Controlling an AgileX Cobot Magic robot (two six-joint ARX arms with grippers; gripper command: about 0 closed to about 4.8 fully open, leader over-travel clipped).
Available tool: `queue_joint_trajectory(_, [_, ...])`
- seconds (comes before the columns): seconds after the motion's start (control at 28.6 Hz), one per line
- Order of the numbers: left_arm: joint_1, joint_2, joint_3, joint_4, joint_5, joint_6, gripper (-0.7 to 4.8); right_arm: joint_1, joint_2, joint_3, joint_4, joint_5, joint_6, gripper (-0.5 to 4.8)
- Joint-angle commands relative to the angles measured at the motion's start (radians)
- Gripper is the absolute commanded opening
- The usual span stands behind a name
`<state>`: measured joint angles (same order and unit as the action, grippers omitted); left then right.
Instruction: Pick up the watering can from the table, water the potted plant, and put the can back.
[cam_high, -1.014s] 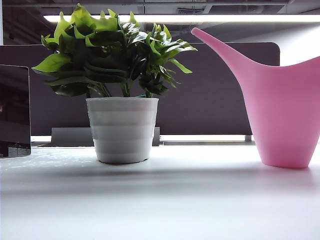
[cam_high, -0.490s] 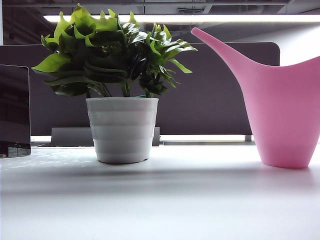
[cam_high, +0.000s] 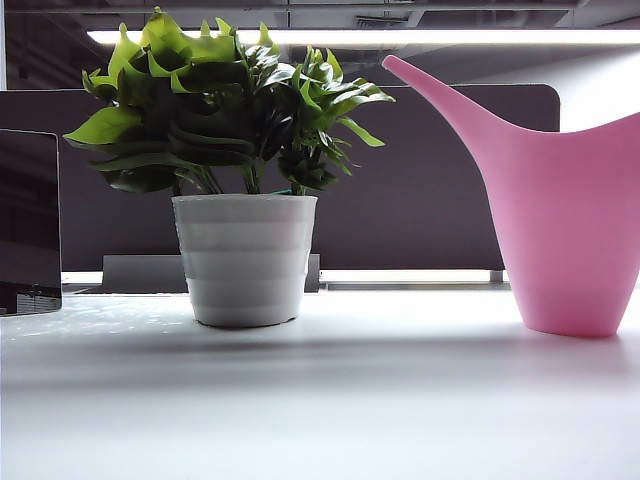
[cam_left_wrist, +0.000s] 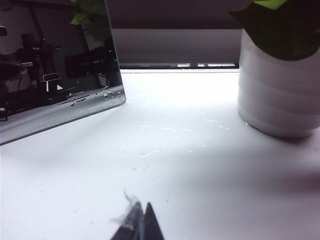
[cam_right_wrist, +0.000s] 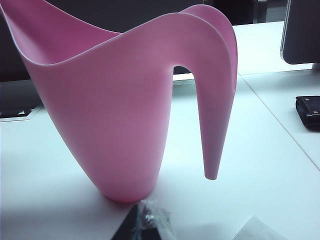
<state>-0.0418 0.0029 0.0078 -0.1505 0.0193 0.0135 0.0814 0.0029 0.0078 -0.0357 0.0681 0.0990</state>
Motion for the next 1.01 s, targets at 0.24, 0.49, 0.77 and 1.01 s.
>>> queue_joint_trajectory(0.24, [0.000, 0.001, 0.001, 0.124, 0.003, -0.038, -0.05, 0.001, -0.001, -0.006, 0.017, 0.004, -0.002, -0.02])
queue_joint_trajectory(0.49, [0.000, 0.001, 0.001, 0.151, 0.001, -0.048, -0.05, 0.001, -0.001, -0.006, 0.017, 0.004, -0.002, -0.01])
queue_joint_trajectory(0.77, [0.000, 0.001, 0.001, 0.151, 0.003, -0.048, -0.05, 0.001, -0.001, -0.006, 0.017, 0.004, -0.002, -0.02])
queue_joint_trajectory(1.01, [0.000, 0.001, 0.001, 0.151, 0.003, -0.048, -0.05, 0.001, -0.001, -0.006, 0.017, 0.004, -0.002, -0.02])
